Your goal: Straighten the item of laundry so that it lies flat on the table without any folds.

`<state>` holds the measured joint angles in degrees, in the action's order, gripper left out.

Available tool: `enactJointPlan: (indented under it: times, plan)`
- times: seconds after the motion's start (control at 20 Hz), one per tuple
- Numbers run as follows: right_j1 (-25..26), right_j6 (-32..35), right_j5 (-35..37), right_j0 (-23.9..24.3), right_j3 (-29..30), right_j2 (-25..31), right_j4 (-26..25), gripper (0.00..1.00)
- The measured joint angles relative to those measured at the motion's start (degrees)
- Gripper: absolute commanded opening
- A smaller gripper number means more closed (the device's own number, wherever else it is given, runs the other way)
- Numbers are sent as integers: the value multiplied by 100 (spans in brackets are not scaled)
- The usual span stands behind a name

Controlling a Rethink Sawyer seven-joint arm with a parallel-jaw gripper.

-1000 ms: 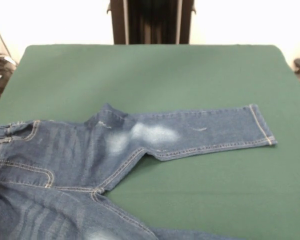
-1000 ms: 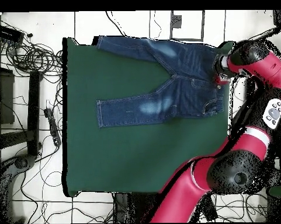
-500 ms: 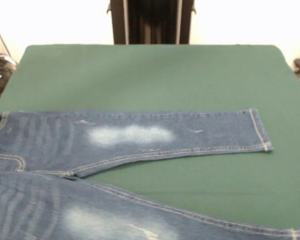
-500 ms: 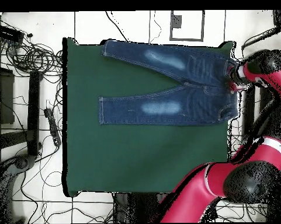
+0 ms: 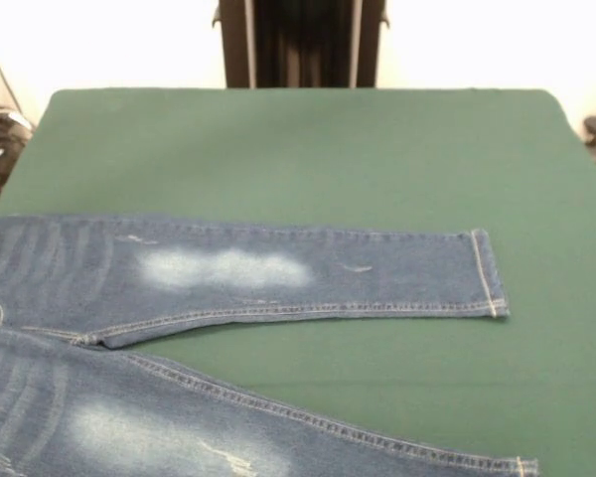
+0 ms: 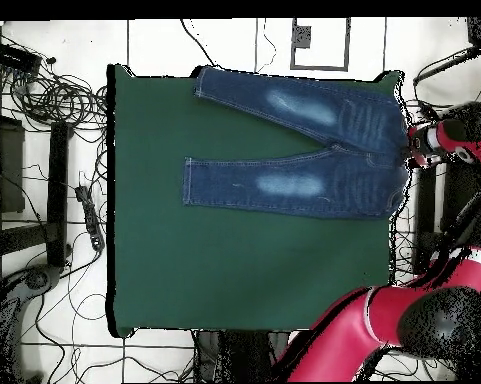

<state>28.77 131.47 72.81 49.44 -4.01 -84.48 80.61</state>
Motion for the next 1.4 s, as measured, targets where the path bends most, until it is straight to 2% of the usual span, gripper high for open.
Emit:
enactJointPlan:
  times: [0.3,0.85,1.05,1.4]
  plan:
    - [205,-27,-295,1,2,-65,93,0]
    - [218,-27,-335,-72,22,-46,20,0]
    - [194,-27,-336,-135,60,44,-125,0]
    - [66,-27,-347,-512,325,477,-794,0]
